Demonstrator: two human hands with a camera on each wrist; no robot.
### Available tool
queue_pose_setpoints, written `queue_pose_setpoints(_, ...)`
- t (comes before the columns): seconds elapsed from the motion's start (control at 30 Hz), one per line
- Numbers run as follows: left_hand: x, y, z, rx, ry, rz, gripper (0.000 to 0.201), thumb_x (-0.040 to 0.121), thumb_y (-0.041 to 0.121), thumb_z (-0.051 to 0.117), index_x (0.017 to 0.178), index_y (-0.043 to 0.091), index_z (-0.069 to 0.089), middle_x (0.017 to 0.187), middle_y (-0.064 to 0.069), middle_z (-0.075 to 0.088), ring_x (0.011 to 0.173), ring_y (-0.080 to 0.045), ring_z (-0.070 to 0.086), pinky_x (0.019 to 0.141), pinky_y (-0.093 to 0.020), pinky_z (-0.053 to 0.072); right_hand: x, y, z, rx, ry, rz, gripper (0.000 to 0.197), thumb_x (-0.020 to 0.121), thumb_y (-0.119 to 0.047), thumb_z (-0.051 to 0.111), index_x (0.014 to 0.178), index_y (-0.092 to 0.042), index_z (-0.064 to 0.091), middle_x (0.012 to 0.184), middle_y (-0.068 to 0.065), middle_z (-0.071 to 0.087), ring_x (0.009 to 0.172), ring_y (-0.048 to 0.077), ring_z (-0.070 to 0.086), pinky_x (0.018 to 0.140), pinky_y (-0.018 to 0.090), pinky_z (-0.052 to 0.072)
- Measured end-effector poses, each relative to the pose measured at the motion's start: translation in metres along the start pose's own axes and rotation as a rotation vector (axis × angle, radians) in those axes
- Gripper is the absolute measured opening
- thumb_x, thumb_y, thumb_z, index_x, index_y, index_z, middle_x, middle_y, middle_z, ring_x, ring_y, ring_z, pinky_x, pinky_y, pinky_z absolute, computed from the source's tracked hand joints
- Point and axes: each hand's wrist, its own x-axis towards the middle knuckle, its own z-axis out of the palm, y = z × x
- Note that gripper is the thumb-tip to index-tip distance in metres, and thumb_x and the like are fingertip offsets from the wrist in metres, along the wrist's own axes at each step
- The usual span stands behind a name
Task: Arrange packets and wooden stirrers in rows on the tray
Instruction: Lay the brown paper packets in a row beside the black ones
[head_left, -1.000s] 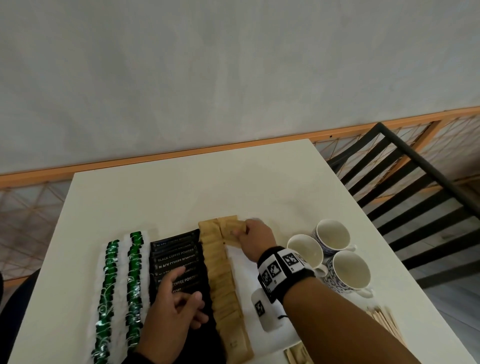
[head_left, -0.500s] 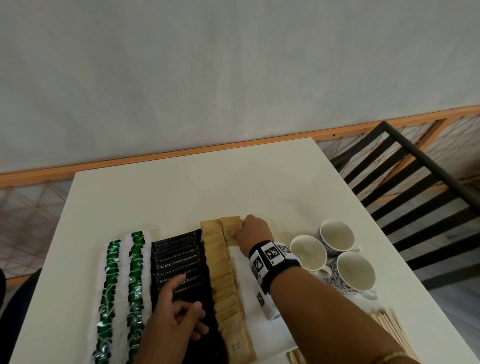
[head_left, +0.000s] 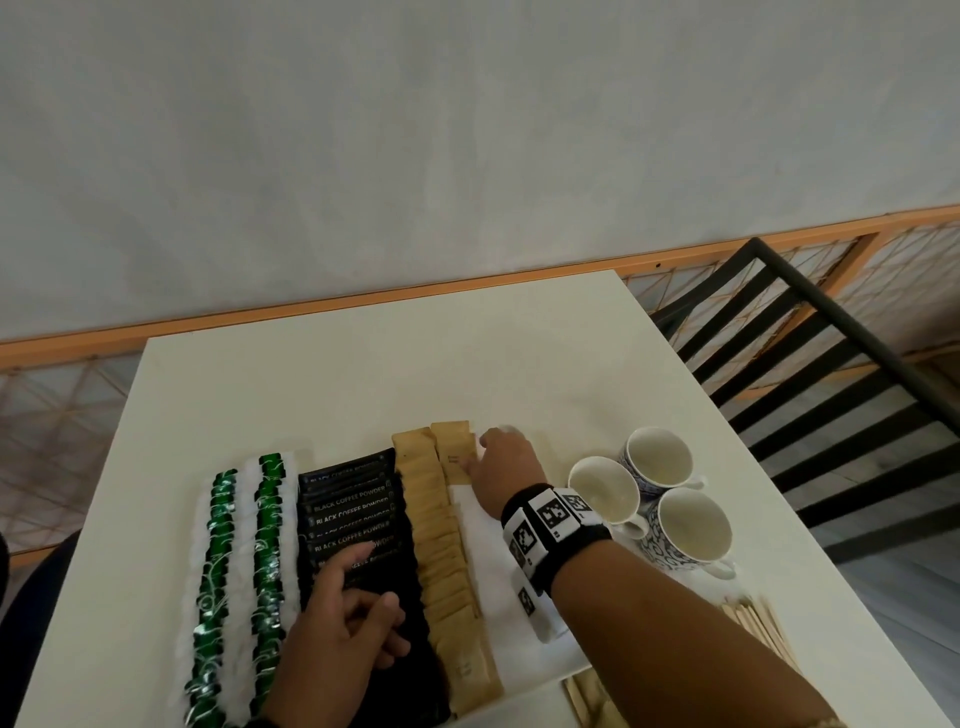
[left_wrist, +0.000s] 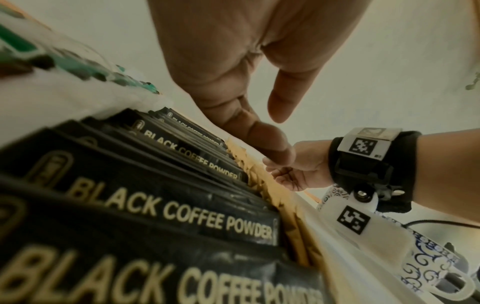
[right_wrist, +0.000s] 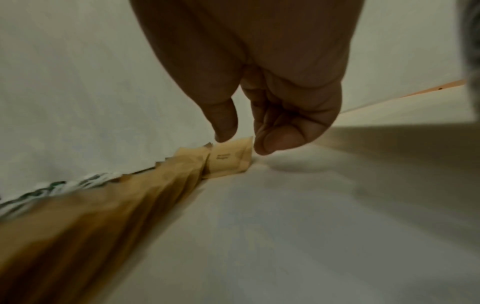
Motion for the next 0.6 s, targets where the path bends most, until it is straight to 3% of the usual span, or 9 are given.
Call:
queue_pose_setpoints(0.1, -0.008, 0.002, 0.004, 0.058, -0.074, 0.007, 0.025, 0.094, 0.015, 0.057, 0.109, 0.034, 0.055, 0.081, -0.003, 0.072, 0.066, -0.021, 0.070, 0.062, -0.035, 0.055, -0.030, 0.004, -0.012, 0.060, -0.035, -0.071, 0.037, 0.101, -0.027, 0.047, 0.133, -0.011, 0.049, 0.135, 0.008, 0.048, 0.125, 0.021, 0.045, 0.098, 0.022, 0.036)
queue_pose_setpoints(0.2, -0.019, -0.001, 0.016, 0.189, -0.168, 0.075, 0.017, 0.093, 0.016, 0.058, 0.098, 0.031, 0.063, 0.079, 0.006, 0.071, 0.064, -0.017, 0.069, 0.062, -0.028, 0.055, -0.065, 0.011, -0.027, 0.147, -0.134, -0.096, 0.039, 0.096, -0.036, 0.054, 0.130, -0.017, 0.054, 0.124, 0.003, 0.061, 0.117, 0.019, 0.053, 0.100, 0.029, 0.042)
queue_pose_setpoints(0.33, -0.035, -0.009, 0.037, 0.369, -0.358, 0.232, 0.012, 0.089, 0.020, 0.065, 0.085, 0.031, 0.069, 0.074, 0.018, 0.069, 0.060, -0.004, 0.065, 0.062, -0.018, 0.052, -0.123, 0.038, -0.047, 0.132, -0.268, -0.235, 0.022, 0.091, -0.029, 0.064, 0.108, -0.017, 0.068, 0.100, -0.003, 0.069, 0.079, 0.003, 0.055, 0.075, 0.015, 0.042)
queue_pose_setpoints(0.37, -0.038, -0.011, 0.041, 0.420, -0.418, 0.271, 0.013, 0.089, 0.022, 0.065, 0.084, 0.034, 0.068, 0.074, 0.024, 0.067, 0.062, 0.000, 0.064, 0.063, -0.015, 0.051, -0.136, 0.047, -0.050, 0.086, -0.282, -0.259, 0.018, 0.089, -0.029, 0.065, 0.103, -0.018, 0.070, 0.097, -0.004, 0.069, 0.077, 0.002, 0.054, 0.073, 0.015, 0.040)
queue_pose_setpoints(0.43, -0.042, -0.016, 0.051, 0.539, -0.517, 0.347, 0.015, 0.088, 0.029, 0.064, 0.082, 0.043, 0.064, 0.073, 0.036, 0.062, 0.067, 0.007, 0.061, 0.068, -0.013, 0.048, -0.160, 0.069, -0.051, -0.017, -0.305, -0.256, 0.013, 0.087, -0.029, 0.066, 0.097, -0.020, 0.071, 0.097, -0.005, 0.070, 0.083, 0.006, 0.057, 0.074, 0.018, 0.041)
queue_pose_setpoints(0.53, -0.046, -0.020, 0.067, 0.654, -0.594, 0.399, 0.015, 0.088, 0.034, 0.059, 0.088, 0.049, 0.057, 0.075, 0.024, 0.062, 0.071, 0.008, 0.056, 0.070, -0.012, 0.045, -0.190, 0.098, -0.045, -0.200, -0.351, -0.276, 0.019, 0.086, -0.027, 0.065, 0.105, -0.023, 0.068, 0.105, -0.003, 0.067, 0.098, 0.016, 0.060, 0.082, 0.024, 0.044)
queue_pose_setpoints(0.6, -0.048, -0.020, 0.080, 0.686, -0.620, 0.413, 0.021, 0.092, 0.030, 0.054, 0.109, 0.043, 0.057, 0.085, 0.020, 0.060, 0.076, 0.006, 0.055, 0.074, -0.013, 0.044, -0.205, 0.109, -0.037, -0.287, -0.376, -0.320, 0.034, 0.086, -0.026, 0.065, 0.119, -0.022, 0.060, 0.116, 0.003, 0.061, 0.106, 0.024, 0.056, 0.089, 0.031, 0.044)
